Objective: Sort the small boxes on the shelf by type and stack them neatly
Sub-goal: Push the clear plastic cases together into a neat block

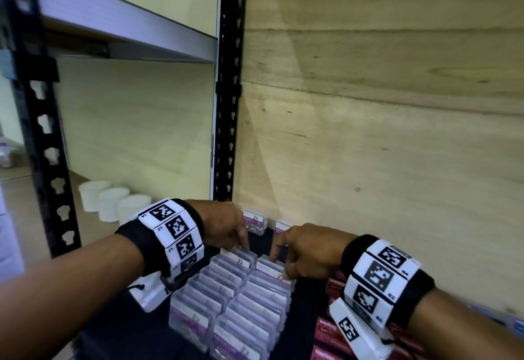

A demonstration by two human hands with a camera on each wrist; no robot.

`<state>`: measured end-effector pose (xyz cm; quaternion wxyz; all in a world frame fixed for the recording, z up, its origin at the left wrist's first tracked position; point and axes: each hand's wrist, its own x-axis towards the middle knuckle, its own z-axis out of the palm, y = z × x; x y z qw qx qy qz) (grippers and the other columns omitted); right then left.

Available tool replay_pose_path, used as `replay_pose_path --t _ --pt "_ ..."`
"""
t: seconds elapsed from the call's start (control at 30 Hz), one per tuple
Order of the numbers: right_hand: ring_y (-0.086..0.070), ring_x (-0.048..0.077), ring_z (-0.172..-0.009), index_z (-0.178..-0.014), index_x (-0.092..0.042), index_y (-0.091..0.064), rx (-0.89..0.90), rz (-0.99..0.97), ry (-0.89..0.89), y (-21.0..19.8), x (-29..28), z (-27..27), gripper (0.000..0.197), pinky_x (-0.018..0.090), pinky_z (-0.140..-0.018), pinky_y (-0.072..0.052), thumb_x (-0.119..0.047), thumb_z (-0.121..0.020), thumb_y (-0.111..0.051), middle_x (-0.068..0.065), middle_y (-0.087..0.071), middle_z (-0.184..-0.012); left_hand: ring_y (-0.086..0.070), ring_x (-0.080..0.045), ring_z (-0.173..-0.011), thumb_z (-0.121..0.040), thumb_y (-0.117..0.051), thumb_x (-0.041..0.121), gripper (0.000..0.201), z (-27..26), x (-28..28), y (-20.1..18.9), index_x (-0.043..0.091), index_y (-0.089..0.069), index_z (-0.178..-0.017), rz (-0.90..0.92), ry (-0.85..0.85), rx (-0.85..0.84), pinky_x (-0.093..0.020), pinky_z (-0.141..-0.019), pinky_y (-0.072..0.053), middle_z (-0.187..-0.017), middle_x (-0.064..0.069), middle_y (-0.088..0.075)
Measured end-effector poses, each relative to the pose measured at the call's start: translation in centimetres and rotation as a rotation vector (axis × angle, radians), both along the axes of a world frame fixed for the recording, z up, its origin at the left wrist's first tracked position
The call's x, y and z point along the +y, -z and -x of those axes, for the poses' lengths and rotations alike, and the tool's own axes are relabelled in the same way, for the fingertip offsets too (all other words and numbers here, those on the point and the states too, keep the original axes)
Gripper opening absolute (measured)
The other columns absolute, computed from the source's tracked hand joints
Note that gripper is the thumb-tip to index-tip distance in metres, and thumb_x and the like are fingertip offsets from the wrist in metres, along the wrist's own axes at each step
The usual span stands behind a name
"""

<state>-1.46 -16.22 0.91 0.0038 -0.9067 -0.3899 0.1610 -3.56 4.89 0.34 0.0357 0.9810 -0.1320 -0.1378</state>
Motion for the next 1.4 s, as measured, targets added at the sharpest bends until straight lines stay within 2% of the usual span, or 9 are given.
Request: replay_pose_path --t 0.37,0.53,0.63,0.77,0.87,1.0,1.13,1.27,1.4 --pt "-0.062 0.017 -0.108 -0.126 -0.03 -0.058 0.06 -0.008 0.004 -0.2 -0.3 0.8 0.033 0.031 -0.098 -0.047 -0.028 -0.093 -0.066 -0.001 -0.069 -0.118 -0.065 -0.003 -0.103 -0.094 -0.063 0.013 0.033 0.7 -0.1 -0.1 0.028 -0.069 -0.123 0.017 -0.014 0.012 -0.014 -0.086 -0.047 -0.115 0.011 -0.071" --pt "-0.062 0.014 -0.104 -0.127 -0.031 -0.058 0.106 -0.018 -0.012 -0.3 -0.5 0.6 0.033 0.026 -0.091 -0.046 -0.029 -0.095 -0.065 -0.003 -0.07 -0.117 -0.066 -0.002 -0.101 -0.093 -0.064 0.01 0.032 0.3 0.5 0.3 0.025 -0.071 -0.12 0.111 -0.069 0.071 -0.02 -0.093 -0.052 -0.114 0.009 -0.072" --pt "-0.061 0.009 -0.092 -0.126 -0.031 -0.061 0.144 -0.027 -0.012 -0.4 -0.6 0.0 0.031 0.021 -0.081 -0.045 -0.029 -0.095 -0.063 -0.007 -0.071 -0.108 -0.065 -0.001 -0.102 -0.094 -0.065 0.02 0.029 -0.2 0.5 0.0 0.028 -0.07 -0.122 0.12 -0.082 0.082 -0.016 -0.09 -0.049 -0.115 0.012 -0.071" --pt "-0.059 0.009 -0.093 -0.121 -0.031 -0.066 0.034 -0.089 0.035 -1.0 -0.5 -2.0 0.027 0.022 -0.081 -0.042 -0.035 -0.095 -0.062 -0.008 -0.067 -0.113 -0.062 -0.002 -0.105 -0.093 -0.063 0.038 0.031 -1.6 0.9 -0.8 0.032 -0.066 -0.124 0.116 -0.116 -0.017 -0.023 -0.096 -0.047 -0.118 0.016 -0.068" --pt "-0.062 0.013 -0.095 -0.12 -0.029 -0.064 -0.082 -0.112 0.09 -0.9 -0.4 -3.9 0.025 0.025 -0.081 -0.047 -0.034 -0.095 -0.061 -0.006 -0.068 -0.113 -0.062 -0.005 -0.104 -0.094 -0.062 0.041 0.03 -3.0 1.3 -0.9 0.032 -0.067 -0.121 0.082 -0.115 -0.08 -0.03 -0.098 -0.049 -0.117 0.012 -0.068" --pt "-0.059 0.021 -0.11 -0.131 -0.025 -0.056 -0.193 -0.004 0.141 -0.2 -0.2 -5.9 0.038 0.03 -0.088 -0.049 -0.037 -0.095 -0.061 0.001 -0.059 -0.127 -0.061 -0.009 -0.106 -0.093 -0.06 0.045 0.036 -5.0 1.9 -0.6 0.033 -0.062 -0.127 0.001 -0.129 -0.109 -0.032 -0.099 -0.048 -0.121 0.012 -0.064" --pt "-0.057 0.024 -0.106 -0.131 -0.022 -0.053 -0.222 0.073 0.154 0.8 0.2 -7.5 0.041 0.03 -0.08 -0.044 -0.036 -0.094 -0.063 0.006 -0.057 -0.125 -0.061 -0.011 -0.109 -0.095 -0.059 0.042 0.043 -7.4 2.7 0.3 0.035 -0.053 -0.136 -0.045 -0.133 -0.135 -0.032 -0.099 -0.047 -0.127 0.006 -0.062" --pt "-0.053 0.021 -0.091 -0.123 -0.022 -0.056 -0.221 0.041 0.166 1.4 0.6 -8.7 0.032 0.03 -0.074 -0.042 -0.026 -0.093 -0.066 0.005 -0.059 -0.116 -0.058 -0.009 -0.098 -0.096 -0.059 0.035 0.042 -8.8 2.9 0.9 0.035 -0.052 -0.138 -0.032 -0.127 -0.124 -0.022 -0.089 -0.045 -0.121 0.004 -0.064" --pt "-0.057 0.021 -0.092 -0.11 -0.023 -0.058 -0.205 -0.002 0.168 1.8 0.8 -9.7 0.022 0.028 -0.072 -0.041 -0.017 -0.091 -0.067 0.002 -0.063 -0.114 -0.054 0.0 -0.08 -0.094 -0.063 0.029 0.038 -10.1 3.3 1.3 0.034 -0.058 -0.132 -0.002 -0.112 -0.137 -0.011 -0.071 -0.04 -0.097 0.017 -0.056"
